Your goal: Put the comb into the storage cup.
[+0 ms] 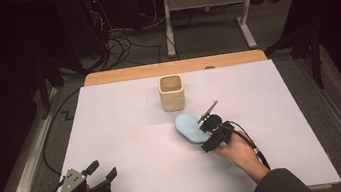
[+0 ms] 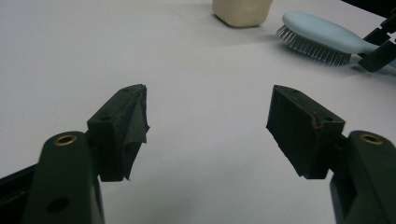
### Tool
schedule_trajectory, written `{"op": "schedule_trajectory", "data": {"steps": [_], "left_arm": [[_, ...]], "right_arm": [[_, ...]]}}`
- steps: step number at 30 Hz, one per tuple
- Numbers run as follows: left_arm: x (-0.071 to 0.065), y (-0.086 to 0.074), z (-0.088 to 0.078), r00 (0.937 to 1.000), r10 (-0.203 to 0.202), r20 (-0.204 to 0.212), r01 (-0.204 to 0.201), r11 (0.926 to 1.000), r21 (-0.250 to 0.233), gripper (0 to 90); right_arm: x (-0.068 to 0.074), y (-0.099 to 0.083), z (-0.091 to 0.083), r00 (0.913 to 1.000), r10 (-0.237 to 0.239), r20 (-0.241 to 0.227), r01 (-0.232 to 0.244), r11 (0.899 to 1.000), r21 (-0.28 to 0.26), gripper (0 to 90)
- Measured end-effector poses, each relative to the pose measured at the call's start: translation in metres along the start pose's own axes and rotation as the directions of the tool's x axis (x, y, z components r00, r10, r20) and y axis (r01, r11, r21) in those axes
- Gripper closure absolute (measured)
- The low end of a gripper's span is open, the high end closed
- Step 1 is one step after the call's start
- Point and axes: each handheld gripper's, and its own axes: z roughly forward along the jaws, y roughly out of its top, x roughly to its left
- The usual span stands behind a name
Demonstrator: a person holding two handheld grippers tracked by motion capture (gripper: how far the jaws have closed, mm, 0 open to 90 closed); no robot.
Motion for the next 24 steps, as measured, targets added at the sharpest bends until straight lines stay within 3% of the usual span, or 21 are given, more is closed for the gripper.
{"op": "schedule_trajectory", "data": {"steps": [4, 9, 13, 17, 18, 20, 24], "left_arm": [[0.000, 0.000, 0.000, 1.0000, -0.001, -0.001, 0.001, 1.0000, -0.002, 30.0], [0.000, 0.000, 0.000, 1.0000, 0.000, -0.002, 0.000, 1.0000, -0.002, 30.1], [0.000, 0.000, 0.000, 1.0000, 0.000, -0.002, 0.000, 1.0000, -0.003, 30.1], [0.000, 0.000, -0.001, 1.0000, -0.001, -0.001, 0.001, 1.0000, -0.003, 30.1], [0.000, 0.000, -0.001, 1.0000, -0.001, -0.001, 0.001, 1.0000, -0.003, 30.1], [0.000, 0.000, -0.001, 1.0000, 0.001, -0.001, -0.001, 1.0000, -0.002, 30.1], [0.000, 0.000, -0.001, 1.0000, 0.001, -0.001, -0.001, 1.0000, -0.003, 30.7]], "right_arm": [[-0.002, 0.001, 0.003, 1.0000, 0.003, 0.007, -0.003, 1.000, 0.020, 41.7], [-0.003, 0.005, 0.001, 0.9995, -0.010, 0.028, 0.009, 0.999, 0.054, 57.7], [0.002, 0.011, 0.002, 0.9986, -0.043, 0.031, 0.040, 0.995, 0.089, 62.6], [0.005, 0.015, 0.002, 0.9993, -0.021, 0.032, 0.017, 0.993, 0.114, 67.6], [0.002, 0.016, 0.003, 0.9967, -0.076, 0.028, 0.073, 0.992, 0.104, 68.2], [0.006, 0.016, 0.003, 0.9985, -0.042, 0.034, 0.038, 0.993, 0.116, 69.3], [0.006, 0.017, 0.003, 0.9978, -0.056, 0.034, 0.052, 0.991, 0.119, 70.2]]}}
